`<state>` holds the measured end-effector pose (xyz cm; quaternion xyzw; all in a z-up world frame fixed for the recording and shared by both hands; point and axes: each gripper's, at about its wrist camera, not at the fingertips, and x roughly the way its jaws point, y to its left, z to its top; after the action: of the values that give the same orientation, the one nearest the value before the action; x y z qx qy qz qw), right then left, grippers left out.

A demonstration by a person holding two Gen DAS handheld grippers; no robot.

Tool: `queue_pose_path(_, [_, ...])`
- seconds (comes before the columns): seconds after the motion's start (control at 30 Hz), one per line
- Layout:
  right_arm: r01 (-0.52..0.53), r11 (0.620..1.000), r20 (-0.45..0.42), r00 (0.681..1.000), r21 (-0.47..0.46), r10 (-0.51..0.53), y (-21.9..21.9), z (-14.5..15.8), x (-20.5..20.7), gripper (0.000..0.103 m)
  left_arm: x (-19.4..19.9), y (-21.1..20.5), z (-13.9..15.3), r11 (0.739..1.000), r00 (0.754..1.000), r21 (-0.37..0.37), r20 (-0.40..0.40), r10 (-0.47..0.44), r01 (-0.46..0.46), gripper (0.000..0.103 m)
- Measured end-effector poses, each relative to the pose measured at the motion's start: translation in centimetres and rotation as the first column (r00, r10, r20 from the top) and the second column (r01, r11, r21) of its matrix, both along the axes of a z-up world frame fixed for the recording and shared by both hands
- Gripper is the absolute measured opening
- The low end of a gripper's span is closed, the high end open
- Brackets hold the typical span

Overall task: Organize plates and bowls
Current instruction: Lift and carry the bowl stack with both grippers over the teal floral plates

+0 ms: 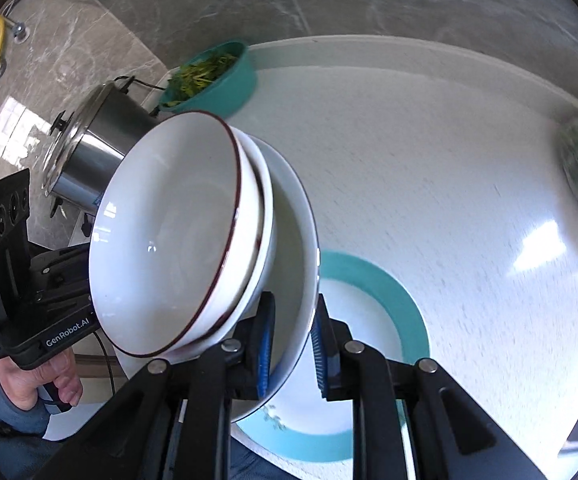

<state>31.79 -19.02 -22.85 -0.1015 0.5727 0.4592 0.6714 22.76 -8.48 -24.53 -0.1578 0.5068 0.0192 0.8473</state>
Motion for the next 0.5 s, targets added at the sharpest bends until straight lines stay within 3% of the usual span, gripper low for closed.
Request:
queue_pose_path(0.33, [0.079, 0.996, -0.04, 0.996, -0.04, -0.081, -4.5, -4.0, -0.3, 0.02, 0.9, -4.0, -6.4, 0.994, 0.992, -0.028, -0.068, -0.103, 0.101, 0.012])
queue_pose_path(0.5, [0.095, 0.994, -0.066, 0.993, -0.054, -0.098, -5.2, -6.1, -0.7, 0.02, 0.9, -4.6, -8.2, 0.994, 0.989, -0.031, -0.095, -0.11, 0.108, 0.012])
